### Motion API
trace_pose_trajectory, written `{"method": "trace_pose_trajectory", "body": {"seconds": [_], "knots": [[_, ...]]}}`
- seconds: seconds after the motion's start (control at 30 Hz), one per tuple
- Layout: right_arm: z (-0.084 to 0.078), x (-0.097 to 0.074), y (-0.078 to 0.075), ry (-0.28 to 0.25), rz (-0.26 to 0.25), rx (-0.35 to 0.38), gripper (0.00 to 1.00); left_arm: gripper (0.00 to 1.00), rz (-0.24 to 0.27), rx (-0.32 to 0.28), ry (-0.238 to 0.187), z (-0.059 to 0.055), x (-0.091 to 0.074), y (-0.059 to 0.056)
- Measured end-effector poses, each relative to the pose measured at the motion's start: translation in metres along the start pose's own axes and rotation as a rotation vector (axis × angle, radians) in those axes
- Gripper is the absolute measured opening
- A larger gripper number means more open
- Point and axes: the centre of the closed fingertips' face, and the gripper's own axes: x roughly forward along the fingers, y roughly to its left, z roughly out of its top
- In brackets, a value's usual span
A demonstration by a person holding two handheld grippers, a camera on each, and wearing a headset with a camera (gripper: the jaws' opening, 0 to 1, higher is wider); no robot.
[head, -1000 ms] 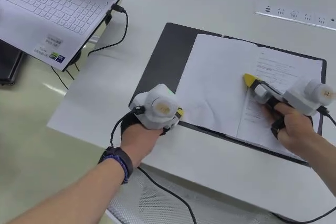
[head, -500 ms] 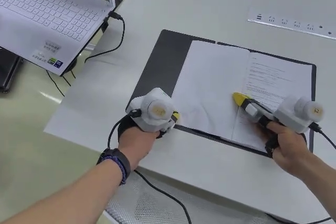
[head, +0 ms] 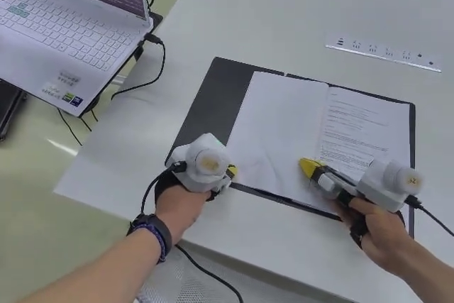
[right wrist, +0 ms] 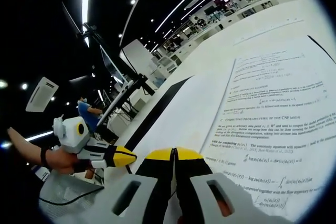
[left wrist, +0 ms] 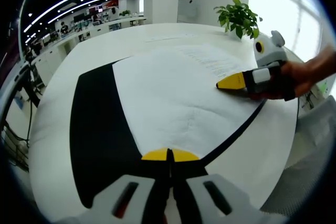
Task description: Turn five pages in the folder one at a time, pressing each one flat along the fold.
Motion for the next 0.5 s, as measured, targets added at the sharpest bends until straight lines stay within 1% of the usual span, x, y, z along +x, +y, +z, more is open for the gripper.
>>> {"method": "trace_pose_trajectory", "body": {"seconds": [0.03, 0.07, 0.17, 0.3, 0.5], "knots": [[-0.001, -0.001, -0.003, 0.006, 0.002, -0.002, 0.0, 0.0, -0.001, 0.0, -0.001, 0.0, 0.0, 0.0], [-0.001, -0.002, -0.003, 0.008, 0.003, -0.002, 0.0, 0.0, -0.001, 0.0, -0.001, 0.0, 0.0, 0.0], [-0.007, -0.004, 0.0, 0.033, 0.012, -0.014, 0.0, 0.0, -0.002, -0.004, -0.006, 0.0, 0.0, 0.0], [-0.016, -0.01, 0.0, 0.038, 0.016, -0.007, 0.0, 0.0, -0.001, -0.005, -0.009, 0.0, 0.0, 0.0], [-0.029, -0.015, 0.005, 0.062, 0.025, -0.026, 0.0, 0.0, -0.004, -0.006, -0.009, 0.0, 0.0, 0.0]]}}
